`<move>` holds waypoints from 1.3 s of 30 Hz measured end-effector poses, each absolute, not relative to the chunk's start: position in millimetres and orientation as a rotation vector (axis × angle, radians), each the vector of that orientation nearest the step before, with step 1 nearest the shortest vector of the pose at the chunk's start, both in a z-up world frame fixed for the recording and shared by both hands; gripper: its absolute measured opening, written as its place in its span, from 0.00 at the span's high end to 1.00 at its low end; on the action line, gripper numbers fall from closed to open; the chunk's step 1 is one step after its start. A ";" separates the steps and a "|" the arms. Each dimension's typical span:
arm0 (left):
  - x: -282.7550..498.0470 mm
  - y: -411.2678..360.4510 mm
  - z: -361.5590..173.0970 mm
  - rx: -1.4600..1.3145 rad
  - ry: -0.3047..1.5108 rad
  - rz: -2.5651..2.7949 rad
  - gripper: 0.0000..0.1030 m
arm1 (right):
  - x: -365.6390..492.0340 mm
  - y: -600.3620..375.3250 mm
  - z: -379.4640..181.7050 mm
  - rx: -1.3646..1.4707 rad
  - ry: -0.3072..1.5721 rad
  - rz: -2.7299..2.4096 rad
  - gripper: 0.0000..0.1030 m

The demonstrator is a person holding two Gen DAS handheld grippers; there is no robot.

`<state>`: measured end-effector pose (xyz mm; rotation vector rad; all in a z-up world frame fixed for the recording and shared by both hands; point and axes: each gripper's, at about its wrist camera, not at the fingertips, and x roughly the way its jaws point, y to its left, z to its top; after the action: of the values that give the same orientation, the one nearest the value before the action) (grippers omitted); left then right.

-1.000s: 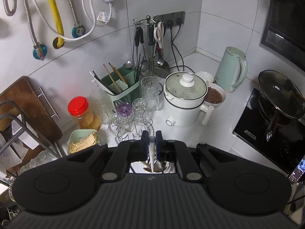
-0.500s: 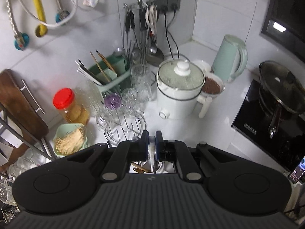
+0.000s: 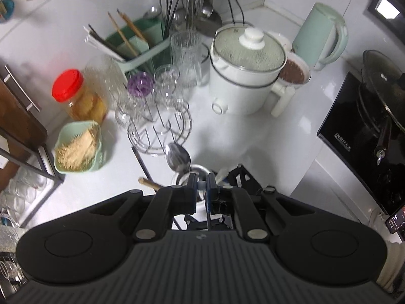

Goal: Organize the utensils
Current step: 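Move the open left tool to the thin black chopstick on the counter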

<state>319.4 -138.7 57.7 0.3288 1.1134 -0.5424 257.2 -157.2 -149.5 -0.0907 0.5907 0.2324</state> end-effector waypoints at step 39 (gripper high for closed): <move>331.3 -40.3 54.4 0.068 1.087 -0.216 0.04 | 260.2 -147.2 -143.0 -0.040 0.660 0.133 0.12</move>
<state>331.3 -40.3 54.4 0.0676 1.0875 -0.2157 260.2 -147.2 -143.0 -0.0400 0.6596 0.1328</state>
